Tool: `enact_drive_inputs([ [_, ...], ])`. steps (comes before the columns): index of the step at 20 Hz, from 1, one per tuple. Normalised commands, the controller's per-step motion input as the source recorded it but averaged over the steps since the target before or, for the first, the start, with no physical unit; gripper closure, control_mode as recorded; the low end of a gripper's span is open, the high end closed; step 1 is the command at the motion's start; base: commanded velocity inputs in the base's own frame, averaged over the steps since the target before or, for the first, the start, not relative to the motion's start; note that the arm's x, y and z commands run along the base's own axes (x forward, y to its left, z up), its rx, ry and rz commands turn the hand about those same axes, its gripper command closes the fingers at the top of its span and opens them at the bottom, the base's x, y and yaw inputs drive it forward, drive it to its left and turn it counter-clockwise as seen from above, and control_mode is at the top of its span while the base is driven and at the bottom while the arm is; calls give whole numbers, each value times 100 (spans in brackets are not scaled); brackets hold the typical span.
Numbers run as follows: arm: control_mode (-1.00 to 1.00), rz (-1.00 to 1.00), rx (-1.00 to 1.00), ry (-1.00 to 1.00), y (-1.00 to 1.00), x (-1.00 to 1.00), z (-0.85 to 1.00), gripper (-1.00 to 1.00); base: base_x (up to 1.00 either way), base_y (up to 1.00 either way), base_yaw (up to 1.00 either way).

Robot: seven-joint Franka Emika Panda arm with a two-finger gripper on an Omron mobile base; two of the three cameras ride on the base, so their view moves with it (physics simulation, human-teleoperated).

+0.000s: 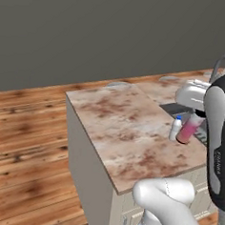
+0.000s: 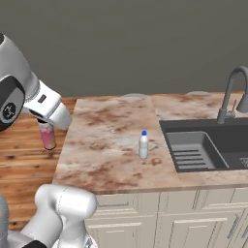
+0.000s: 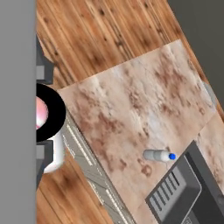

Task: Move the drinks to the dining counter.

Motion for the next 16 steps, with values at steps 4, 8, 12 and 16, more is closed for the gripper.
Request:
enact_drive_inputs([
  [4,-100,2,0,0,0,67,-49,100,0,0,0],
  [8,-100,0,0,0,8,60,-46,100,0,0,0],
  [12,-100,0,0,2,5,55,-28,100,0,0,0],
  [16,-100,0,-3,3,13,43,-21,100,0,0,0],
])
